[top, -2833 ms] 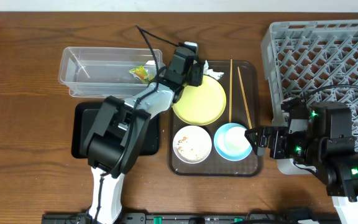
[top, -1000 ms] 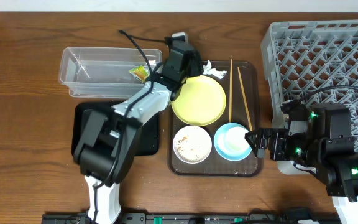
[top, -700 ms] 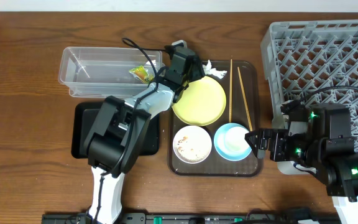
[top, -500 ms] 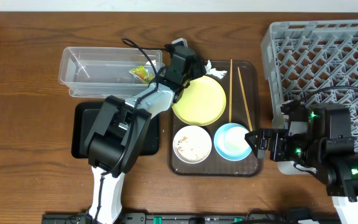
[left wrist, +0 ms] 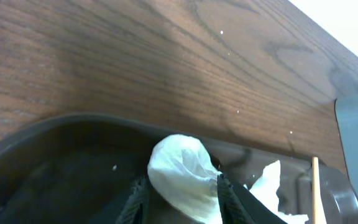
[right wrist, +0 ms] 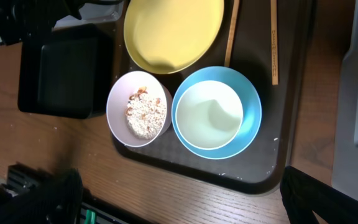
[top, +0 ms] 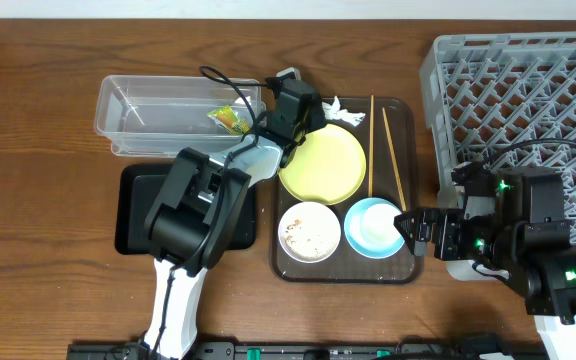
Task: Sort waste into correct bins and load items into the dishwasher rack
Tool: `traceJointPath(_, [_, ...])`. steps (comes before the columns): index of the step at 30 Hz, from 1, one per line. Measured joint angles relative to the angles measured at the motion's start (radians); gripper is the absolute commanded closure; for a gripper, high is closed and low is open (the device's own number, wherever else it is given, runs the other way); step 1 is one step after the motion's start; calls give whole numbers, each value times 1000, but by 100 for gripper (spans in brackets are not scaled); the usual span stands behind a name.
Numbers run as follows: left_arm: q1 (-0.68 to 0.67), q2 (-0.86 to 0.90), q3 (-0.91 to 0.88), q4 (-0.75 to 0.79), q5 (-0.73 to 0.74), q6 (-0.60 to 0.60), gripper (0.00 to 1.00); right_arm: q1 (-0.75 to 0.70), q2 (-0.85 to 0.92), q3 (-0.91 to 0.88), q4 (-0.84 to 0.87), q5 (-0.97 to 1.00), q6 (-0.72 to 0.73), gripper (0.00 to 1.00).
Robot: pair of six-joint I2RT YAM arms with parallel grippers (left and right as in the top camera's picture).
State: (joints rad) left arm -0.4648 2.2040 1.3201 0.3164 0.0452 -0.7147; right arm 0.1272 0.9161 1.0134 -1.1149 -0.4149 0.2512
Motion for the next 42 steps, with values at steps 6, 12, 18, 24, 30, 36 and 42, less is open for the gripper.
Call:
traceJointPath(6, [0, 15, 5, 16, 0, -4, 81, 0, 0, 0, -2, 0, 0, 1])
traceJointPath(12, [0, 19, 5, 22, 3, -4, 94, 0, 0, 0, -3, 0, 0, 1])
traceJointPath(18, [0, 1, 5, -33, 5, 2, 94, 0, 0, 0, -2, 0, 0, 1])
traceJointPath(24, [6, -141, 4, -190, 8, 16, 94, 0, 0, 0, 5, 0, 0, 1])
traceJointPath(30, [37, -371, 7, -392, 0, 59, 94, 0, 0, 0, 10, 0, 0, 1])
traceJointPath(36, [136, -495, 12, -602, -78, 89, 94, 0, 0, 1, 21, 0, 0, 1])
traceJointPath(42, [275, -460, 12, -653, -117, 176, 44, 0, 0, 1, 26, 0, 0, 1])
